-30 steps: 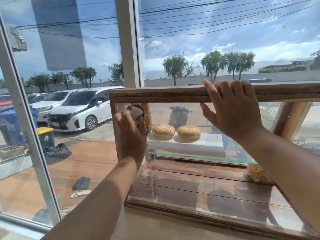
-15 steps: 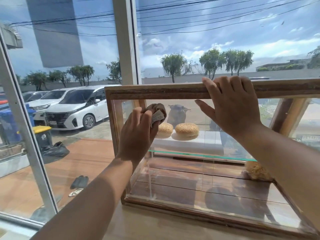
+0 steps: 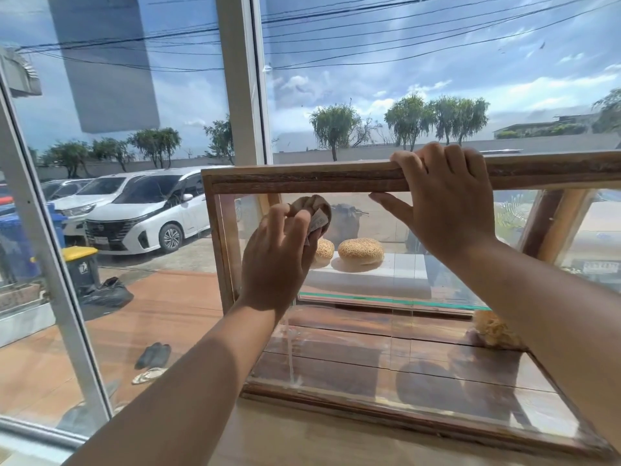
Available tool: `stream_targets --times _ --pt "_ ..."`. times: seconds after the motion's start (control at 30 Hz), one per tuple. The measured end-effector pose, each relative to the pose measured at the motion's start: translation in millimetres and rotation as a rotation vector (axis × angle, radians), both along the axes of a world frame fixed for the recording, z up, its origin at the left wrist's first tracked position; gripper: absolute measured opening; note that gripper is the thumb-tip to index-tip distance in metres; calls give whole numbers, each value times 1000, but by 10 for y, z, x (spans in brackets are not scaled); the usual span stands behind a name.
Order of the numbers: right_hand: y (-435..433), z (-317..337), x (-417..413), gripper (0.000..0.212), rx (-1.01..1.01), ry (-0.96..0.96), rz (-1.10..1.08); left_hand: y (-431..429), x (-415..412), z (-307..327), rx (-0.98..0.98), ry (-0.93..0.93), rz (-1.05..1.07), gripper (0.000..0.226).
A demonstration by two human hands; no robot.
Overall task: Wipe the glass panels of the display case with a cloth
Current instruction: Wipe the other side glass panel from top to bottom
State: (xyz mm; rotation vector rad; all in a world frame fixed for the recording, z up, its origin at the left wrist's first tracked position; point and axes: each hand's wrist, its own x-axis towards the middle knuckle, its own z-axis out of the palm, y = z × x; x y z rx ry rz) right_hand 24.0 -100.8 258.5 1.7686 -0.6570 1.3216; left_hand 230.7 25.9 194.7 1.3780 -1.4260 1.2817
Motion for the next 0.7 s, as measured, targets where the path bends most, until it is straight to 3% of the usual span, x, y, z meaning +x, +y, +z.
stream_targets --times 0.27,0.43,0.5,0.57,0.7 --pt "-26 -15 9 53 -24 -26 17 58 300 -99 -16 13 140 26" --pt "-29 -22 12 53 -41 -35 10 126 481 -156 -136 424 230 27" --pt "-36 -26 17 53 -52 -41 12 77 401 -141 -185 472 174 24" --pt "-42 -30 18 53 -69 -49 14 18 262 -120 -185 375 103 24" --pt "-36 -31 21 52 -84 -49 19 -147 -102 -128 -30 -53 -57 24"
